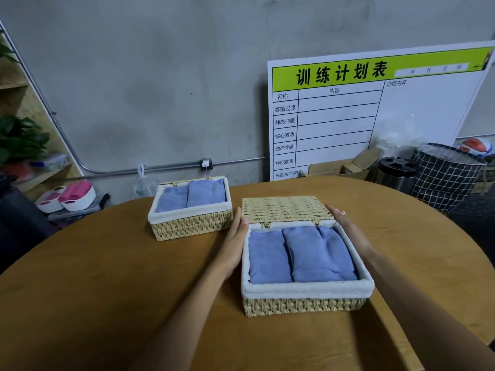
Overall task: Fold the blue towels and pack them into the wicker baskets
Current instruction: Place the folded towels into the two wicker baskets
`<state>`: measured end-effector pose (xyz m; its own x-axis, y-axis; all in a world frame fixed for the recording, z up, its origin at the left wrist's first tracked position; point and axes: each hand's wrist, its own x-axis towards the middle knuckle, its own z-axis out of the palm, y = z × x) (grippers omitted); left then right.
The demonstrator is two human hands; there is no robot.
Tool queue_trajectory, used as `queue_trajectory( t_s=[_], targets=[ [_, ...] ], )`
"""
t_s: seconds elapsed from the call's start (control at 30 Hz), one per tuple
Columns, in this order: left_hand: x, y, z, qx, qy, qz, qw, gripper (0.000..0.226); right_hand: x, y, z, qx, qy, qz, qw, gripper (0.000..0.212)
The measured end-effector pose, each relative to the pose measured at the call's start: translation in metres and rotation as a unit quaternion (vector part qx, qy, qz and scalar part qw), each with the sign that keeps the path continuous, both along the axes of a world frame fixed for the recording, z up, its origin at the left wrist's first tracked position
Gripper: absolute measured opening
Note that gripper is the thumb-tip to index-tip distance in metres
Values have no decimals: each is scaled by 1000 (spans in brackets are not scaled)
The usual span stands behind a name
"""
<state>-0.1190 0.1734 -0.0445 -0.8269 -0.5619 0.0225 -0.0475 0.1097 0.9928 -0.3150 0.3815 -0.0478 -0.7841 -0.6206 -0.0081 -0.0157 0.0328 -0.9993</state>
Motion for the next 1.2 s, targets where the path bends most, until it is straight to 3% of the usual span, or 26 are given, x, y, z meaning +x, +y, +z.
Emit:
queue_trajectory(
  t_s=[0.2, 0.33, 0.5, 0.63, 0.8, 0.9, 1.0, 1.1, 1.2],
  targets=[
    [-30, -7, 13, 16, 67, 68, 995, 53, -17, -4, 3, -103, 28, -55, 993, 42],
    [-34, -5, 20, 86, 112, 68, 988, 43, -3, 2, 15, -143, 15, -56, 988, 57],
    [-10, 9, 24, 170, 167, 56, 969, 59, 13, 15, 20, -186, -54, -55, 979, 74],
    [18, 17, 13, 144, 144, 2, 979, 74, 34, 33, 11, -156, -27, -57, 986, 66],
    [26, 37, -14, 99, 131, -2, 986, 59, 47, 41, -4, -116, 29, -9, 993, 54],
    [17, 35, -12, 87, 123, 3, 989, 71, 42, 33, 2, -109, 41, -6, 993, 47],
    [2, 28, 0, 54, 116, 29, 991, 66, 30, 18, 11, -118, 26, 12, 993, 53],
    [-12, 19, 6, 36, 139, 98, 985, 47, 14, 4, 20, -116, 17, -14, 993, 74],
    [-10, 25, -3, 54, 169, 159, 971, 39, 13, 4, 18, -122, 16, -69, 990, 42]
  ],
)
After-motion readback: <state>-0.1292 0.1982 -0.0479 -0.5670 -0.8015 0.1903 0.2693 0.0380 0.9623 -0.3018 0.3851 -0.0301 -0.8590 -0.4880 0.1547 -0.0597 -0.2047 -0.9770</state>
